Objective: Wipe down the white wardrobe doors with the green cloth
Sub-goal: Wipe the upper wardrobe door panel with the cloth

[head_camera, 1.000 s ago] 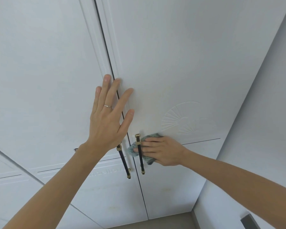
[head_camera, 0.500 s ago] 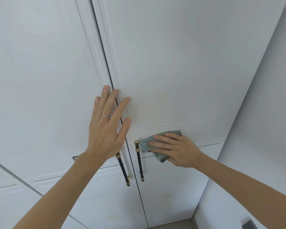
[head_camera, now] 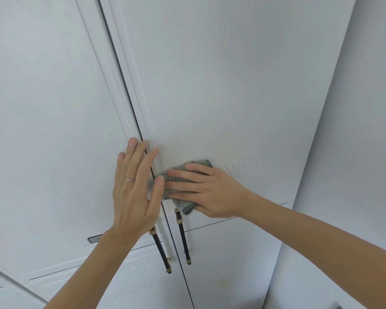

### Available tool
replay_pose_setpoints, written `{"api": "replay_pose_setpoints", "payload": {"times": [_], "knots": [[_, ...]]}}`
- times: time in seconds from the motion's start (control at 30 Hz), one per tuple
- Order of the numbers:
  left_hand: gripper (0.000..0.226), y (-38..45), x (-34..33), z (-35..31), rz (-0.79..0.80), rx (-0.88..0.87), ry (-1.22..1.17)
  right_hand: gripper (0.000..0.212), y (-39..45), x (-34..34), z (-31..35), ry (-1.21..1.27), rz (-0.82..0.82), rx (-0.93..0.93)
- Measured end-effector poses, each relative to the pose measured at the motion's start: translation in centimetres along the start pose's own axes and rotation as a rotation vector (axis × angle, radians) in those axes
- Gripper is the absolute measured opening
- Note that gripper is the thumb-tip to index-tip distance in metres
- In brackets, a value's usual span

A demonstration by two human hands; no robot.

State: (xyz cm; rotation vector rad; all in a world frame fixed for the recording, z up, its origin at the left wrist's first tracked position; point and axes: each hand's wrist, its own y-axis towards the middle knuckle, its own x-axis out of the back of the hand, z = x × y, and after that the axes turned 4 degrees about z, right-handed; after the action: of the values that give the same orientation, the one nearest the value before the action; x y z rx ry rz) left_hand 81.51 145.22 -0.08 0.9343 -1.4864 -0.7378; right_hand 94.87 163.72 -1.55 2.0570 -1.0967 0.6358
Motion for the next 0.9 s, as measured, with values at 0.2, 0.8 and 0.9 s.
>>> {"api": "replay_pose_setpoints", "payload": {"times": [0.2, 0.8, 0.9], "knots": [[0.048, 0.2, 0.5, 0.0, 0.002, -0.019, -0.013, 0.056, -0.7, -0.4, -0.1, -0.055, 0.084, 0.103], [0.048, 23.6, 13.4, -0.3, -0.206, -0.302, 0.328, 0.052, 15.1, 19.0, -16.8, -0.031, -0.573, -0.479], [0.055, 28.6, 16.1, -0.8, -0.252, -0.278, 0.372, 0.051, 19.5, 24.1, -21.9, -0.05, -0.668, -0.534]]}}
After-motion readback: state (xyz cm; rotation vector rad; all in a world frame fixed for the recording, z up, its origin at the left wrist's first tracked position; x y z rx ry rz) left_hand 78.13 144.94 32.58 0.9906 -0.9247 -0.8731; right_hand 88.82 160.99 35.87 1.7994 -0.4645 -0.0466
